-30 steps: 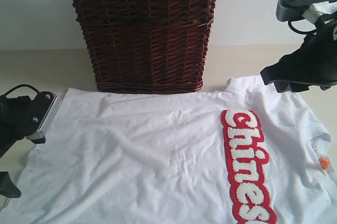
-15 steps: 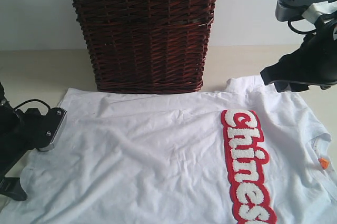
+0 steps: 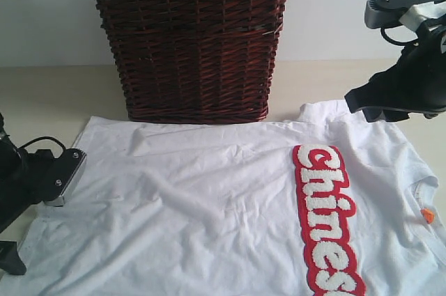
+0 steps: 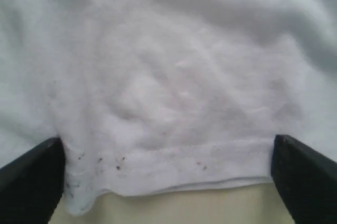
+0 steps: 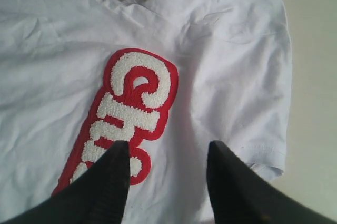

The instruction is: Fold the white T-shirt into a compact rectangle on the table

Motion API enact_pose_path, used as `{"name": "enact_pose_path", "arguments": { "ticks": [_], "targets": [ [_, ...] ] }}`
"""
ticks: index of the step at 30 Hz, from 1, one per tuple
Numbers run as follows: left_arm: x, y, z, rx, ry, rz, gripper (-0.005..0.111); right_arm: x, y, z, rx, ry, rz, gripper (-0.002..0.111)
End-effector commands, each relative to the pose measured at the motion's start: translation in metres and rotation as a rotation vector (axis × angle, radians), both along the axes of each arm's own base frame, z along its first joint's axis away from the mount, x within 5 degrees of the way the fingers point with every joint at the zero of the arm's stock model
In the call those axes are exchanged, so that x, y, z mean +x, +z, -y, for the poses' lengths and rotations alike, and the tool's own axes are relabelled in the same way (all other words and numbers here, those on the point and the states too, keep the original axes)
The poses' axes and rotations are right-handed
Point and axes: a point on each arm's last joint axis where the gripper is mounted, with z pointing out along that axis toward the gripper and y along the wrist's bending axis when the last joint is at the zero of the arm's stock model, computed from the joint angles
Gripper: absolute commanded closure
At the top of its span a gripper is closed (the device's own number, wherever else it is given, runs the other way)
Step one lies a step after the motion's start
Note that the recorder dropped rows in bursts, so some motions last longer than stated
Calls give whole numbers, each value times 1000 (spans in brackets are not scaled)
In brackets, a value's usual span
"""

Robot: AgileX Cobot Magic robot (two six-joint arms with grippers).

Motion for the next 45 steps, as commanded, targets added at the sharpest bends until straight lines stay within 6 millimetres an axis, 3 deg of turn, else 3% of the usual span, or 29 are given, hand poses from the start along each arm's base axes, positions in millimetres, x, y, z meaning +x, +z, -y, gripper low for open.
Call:
{"name": "enact_pose_path", "arguments": {
  "ticks": [1,5,10,15,21,29,45],
  "targets": [
    [-1,2,0,-8,26,-7,1,0,4,1,3,1,9,62],
    [4,1,2,-23,41,38,1,0,4,1,3,1,9,62],
    [10,18,3,-42,66,162,1,0,4,1,4,1,11,62],
    [8,25,3,-46,56,170,1,1,4,0,6,2,18,62],
    [8,14,3,-38,56,130,1,1,4,0,6,2,18,62],
    [8,-19,1,0,37,63,1,1,4,0,4,3,20,62],
    [8,-21,1,1,38,56,1,3,5,1,-55,85,58,62]
  ]
}}
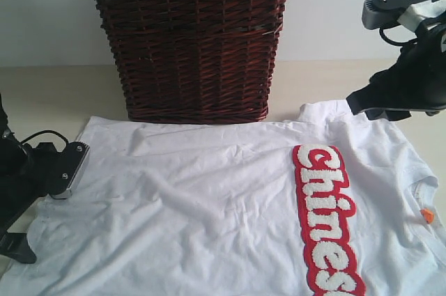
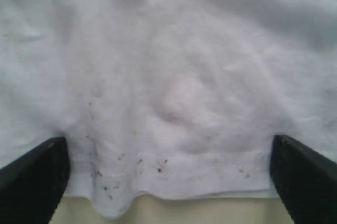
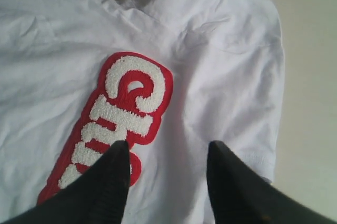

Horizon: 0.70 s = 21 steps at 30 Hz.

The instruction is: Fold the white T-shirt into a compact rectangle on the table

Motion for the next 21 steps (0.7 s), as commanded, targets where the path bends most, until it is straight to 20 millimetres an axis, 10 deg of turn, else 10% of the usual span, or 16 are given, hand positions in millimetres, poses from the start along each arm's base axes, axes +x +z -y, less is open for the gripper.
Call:
{"name": "enact_pose_path", "arguments": {
  "ticks": [1,13,17,21],
  "targets": [
    [0,-14,0,8,4,0,1,1,5,1,-22,42,33,62],
    [0,-14,0,8,4,0,1,-2,2,3,-111,147,-8,59],
    [0,-14,0,8,4,0,1,-2,-1,9,-215,191,-30,9],
    [0,-14,0,8,4,0,1,0,-8,12,-350,338,-68,3]
  ]
}}
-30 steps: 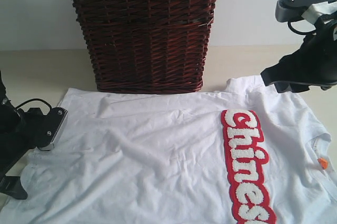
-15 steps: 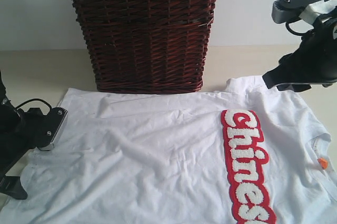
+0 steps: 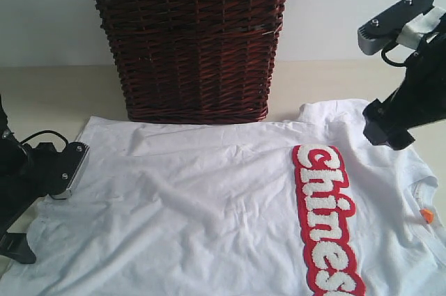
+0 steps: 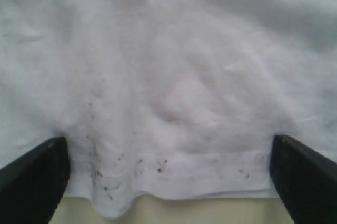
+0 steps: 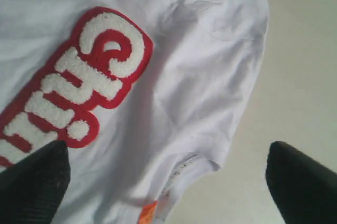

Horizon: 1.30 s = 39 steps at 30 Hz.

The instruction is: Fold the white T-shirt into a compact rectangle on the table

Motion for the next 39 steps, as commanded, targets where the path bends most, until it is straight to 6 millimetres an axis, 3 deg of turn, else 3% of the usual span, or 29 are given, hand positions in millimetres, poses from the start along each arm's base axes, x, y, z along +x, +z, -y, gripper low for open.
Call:
{"name": "enact_pose_path", "arguments": {
  "ticks": [1,6,12,16,20,27,33,39],
  "targets": [
    [0,-14,0,8,4,0,1,1,-7,4,-163,190,-74,3],
    [0,-14,0,8,4,0,1,-10,-33,14,-433,660,-432,3],
    [0,-14,0,8,4,0,1,2,-51,18,-525,660,-477,3],
    [0,-14,0,8,4,0,1,-1,-65,15,-539,903,-515,3],
    [0,-14,0,8,4,0,1,13,-77,25,-488,760,-442,3],
    [0,-14,0,8,4,0,1,19,-96,43,-406,754,-484,3],
    [0,-14,0,8,4,0,1,20,-114,40,-357,751,-524,3],
    [0,-14,0,8,4,0,1,18,-135,55,-437,720,-591,3]
  ]
}}
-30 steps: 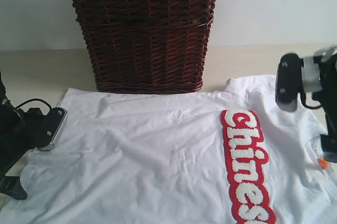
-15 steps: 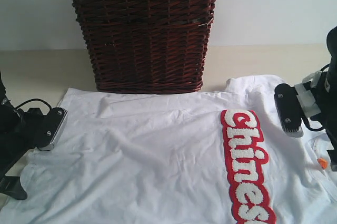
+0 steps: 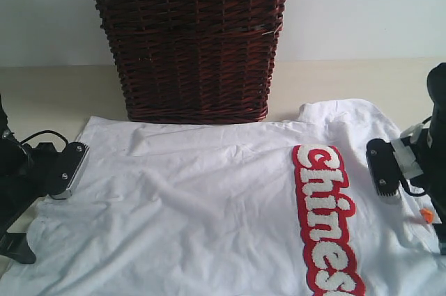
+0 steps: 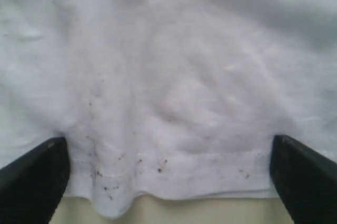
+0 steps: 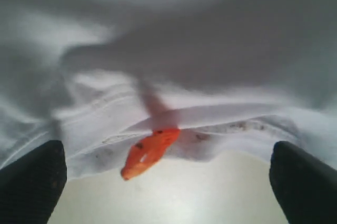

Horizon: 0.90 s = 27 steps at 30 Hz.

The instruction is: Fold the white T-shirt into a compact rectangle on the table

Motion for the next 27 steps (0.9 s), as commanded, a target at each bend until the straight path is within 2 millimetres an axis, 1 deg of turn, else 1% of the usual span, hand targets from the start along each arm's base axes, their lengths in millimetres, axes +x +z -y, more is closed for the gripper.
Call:
{"name": "enact_pose_path", "arguments": {
  "ticks": [1,3,7,9,11,14,18,21,27],
  "targets": [
    [0,-14,0,8,4,0,1,2,-9,13,-44,-39,14,3],
    [0,-14,0,8,4,0,1,3,-9,14,-20,-31,12,3],
    [0,-14,0,8,4,0,1,5,-11,8,39,-7,32,3],
    [0,-14,0,8,4,0,1,3,-10,8,40,12,8,3],
    [0,-14,0,8,4,0,1,1,-7,9,32,24,-17,3],
    [0,-14,0,8,4,0,1,1,-1,9,40,21,13,3],
    [0,-14,0,8,4,0,1,3,1,8,51,20,36,3],
    [0,-14,0,8,4,0,1,2,-2,8,59,13,25,3],
    [0,-14,0,8,4,0,1,2,-14,8,54,11,-17,3]
  ]
}}
